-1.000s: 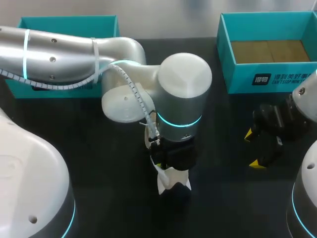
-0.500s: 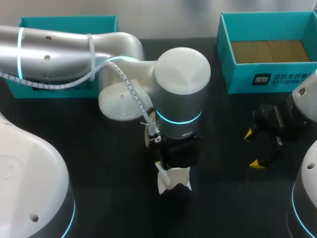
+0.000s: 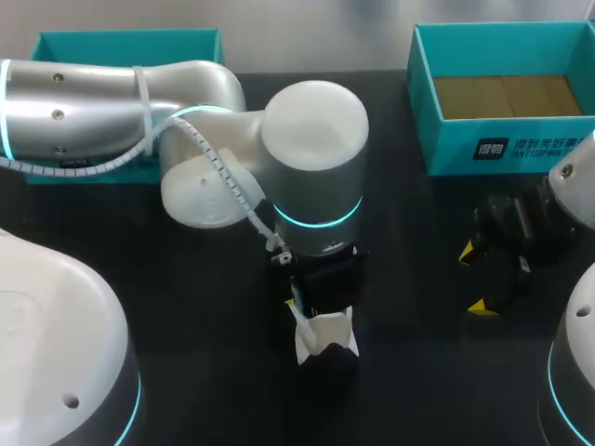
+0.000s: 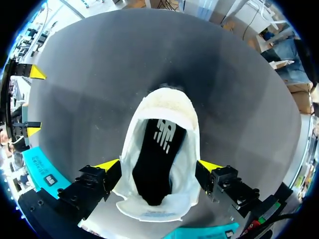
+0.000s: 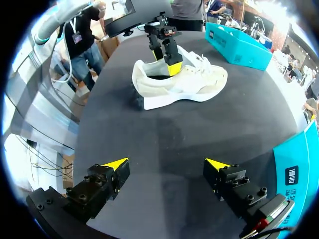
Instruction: Take the shoe out of the shoebox, open the shoe tongue, remove and reinsert the insole, then place the shoe into the shoebox
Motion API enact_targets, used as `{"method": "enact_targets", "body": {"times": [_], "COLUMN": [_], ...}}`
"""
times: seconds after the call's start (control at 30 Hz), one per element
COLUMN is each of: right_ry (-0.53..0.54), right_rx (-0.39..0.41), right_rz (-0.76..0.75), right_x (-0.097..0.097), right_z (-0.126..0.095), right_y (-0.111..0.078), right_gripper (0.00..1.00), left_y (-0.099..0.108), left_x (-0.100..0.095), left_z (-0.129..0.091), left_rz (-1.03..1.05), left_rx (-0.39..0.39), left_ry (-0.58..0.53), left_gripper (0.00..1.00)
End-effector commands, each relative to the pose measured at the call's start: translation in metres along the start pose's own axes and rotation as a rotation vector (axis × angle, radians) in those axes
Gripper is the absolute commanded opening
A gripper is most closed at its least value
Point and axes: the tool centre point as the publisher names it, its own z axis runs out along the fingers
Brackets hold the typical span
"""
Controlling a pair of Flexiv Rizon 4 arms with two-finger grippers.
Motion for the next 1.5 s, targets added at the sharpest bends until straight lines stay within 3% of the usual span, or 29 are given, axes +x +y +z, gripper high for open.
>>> {"method": "enact_targets", "body": {"times": [0.03,0.53,0.77,0.93,1.13,1.5], "right_ry": [-0.001,-0.001,-0.001,-0.001,-0.001,-0.001], "right_rx": [0.003,0.003,0.003,0.003,0.003,0.003], "right_rz": [0.001,0.001,0.001,0.001,0.001,0.001], "right_x": [0.001,0.001,0.001,0.001,0.001,0.001], "right_z": [0.001,0.001,0.001,0.001,0.001,0.001], "right_y": [0.001,0.001,0.001,0.001,0.001,0.001], "right_gripper": [1.00,1.00,1.00,1.00,1.00,1.00], "left_y": [0.006,0.024,0.026,0.029,0.033,0.063], "left_x": [0.003,-0.005,-0.004,-0.006,-0.004,-0.007], "left_z": [-0.002,0.001,-0.014,-0.016,-0.015,-0.027], "left_rz": [-0.002,-0.024,0.018,0.035,0.057,0.044], "left_rx": [0.008,0.016,0.049,0.021,0.052,0.067], "left_ry": [-0.003,0.034,0.006,0.026,0.042,0.026], "left_gripper": [1.00,1.00,1.00,1.00,1.00,1.00]}}
